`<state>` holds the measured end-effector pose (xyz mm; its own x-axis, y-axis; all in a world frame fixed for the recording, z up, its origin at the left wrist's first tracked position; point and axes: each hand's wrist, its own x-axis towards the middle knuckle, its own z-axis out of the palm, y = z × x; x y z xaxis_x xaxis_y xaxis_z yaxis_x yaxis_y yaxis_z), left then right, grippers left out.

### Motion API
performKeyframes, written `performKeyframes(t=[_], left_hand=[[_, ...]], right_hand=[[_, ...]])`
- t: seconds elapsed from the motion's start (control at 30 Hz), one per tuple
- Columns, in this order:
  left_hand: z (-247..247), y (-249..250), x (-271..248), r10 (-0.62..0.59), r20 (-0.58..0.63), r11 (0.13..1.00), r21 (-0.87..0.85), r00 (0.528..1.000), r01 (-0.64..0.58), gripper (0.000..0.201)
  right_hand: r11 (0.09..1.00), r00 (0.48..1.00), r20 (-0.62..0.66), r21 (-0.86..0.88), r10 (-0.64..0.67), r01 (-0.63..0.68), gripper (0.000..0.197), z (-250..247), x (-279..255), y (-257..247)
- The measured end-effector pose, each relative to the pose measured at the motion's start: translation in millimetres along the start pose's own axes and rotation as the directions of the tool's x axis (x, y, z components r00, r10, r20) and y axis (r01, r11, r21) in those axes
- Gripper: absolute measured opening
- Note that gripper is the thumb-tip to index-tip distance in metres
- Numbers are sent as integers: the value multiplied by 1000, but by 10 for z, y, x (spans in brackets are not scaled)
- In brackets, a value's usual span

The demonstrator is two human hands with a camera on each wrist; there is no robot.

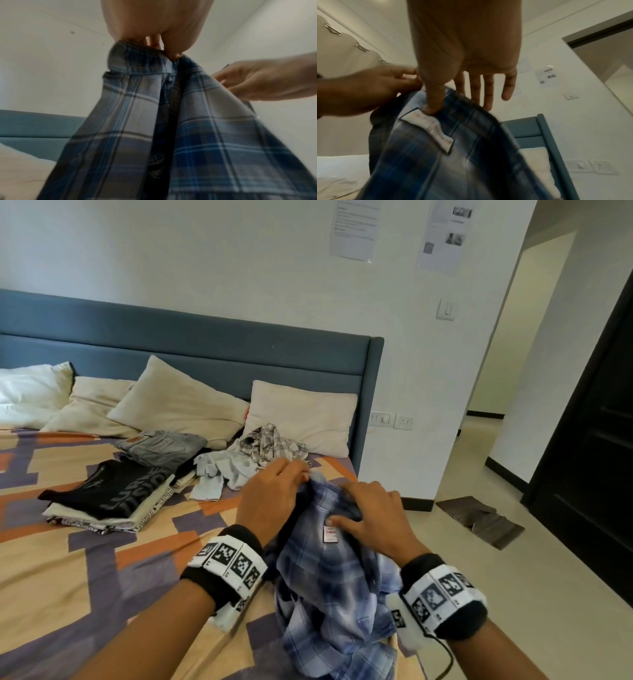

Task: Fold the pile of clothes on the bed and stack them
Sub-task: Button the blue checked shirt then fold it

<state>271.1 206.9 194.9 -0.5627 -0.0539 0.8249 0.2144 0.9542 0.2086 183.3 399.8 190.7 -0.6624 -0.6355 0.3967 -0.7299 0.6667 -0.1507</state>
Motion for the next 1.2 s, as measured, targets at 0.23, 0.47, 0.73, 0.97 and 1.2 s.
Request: performKeyframes(t=[0.23, 0.47, 0.73, 0.97, 1.2], left_hand=[[-153, 125, -48, -55, 419, 948, -263, 906, 179, 16], [93, 91, 4, -367, 510, 416, -658, 778, 628, 17], [577, 181, 542, 20, 522, 685, -628, 853, 368, 67], [433, 407, 800, 149, 469, 560, -765, 871, 317, 17], [-176, 307, 938, -59, 285, 705, -666, 957, 242, 26]], right_hand=[[955, 941, -174, 1, 292, -296, 29, -148, 201, -39], [866, 781, -471, 469, 410, -172, 39, -521, 247, 321], [707, 756, -535, 694, 377, 139, 30, -880, 212, 257], [550, 799, -461, 810, 386, 202, 22, -1190, 218, 389], [880, 716, -516, 337, 470, -334, 25, -1020, 278, 563]])
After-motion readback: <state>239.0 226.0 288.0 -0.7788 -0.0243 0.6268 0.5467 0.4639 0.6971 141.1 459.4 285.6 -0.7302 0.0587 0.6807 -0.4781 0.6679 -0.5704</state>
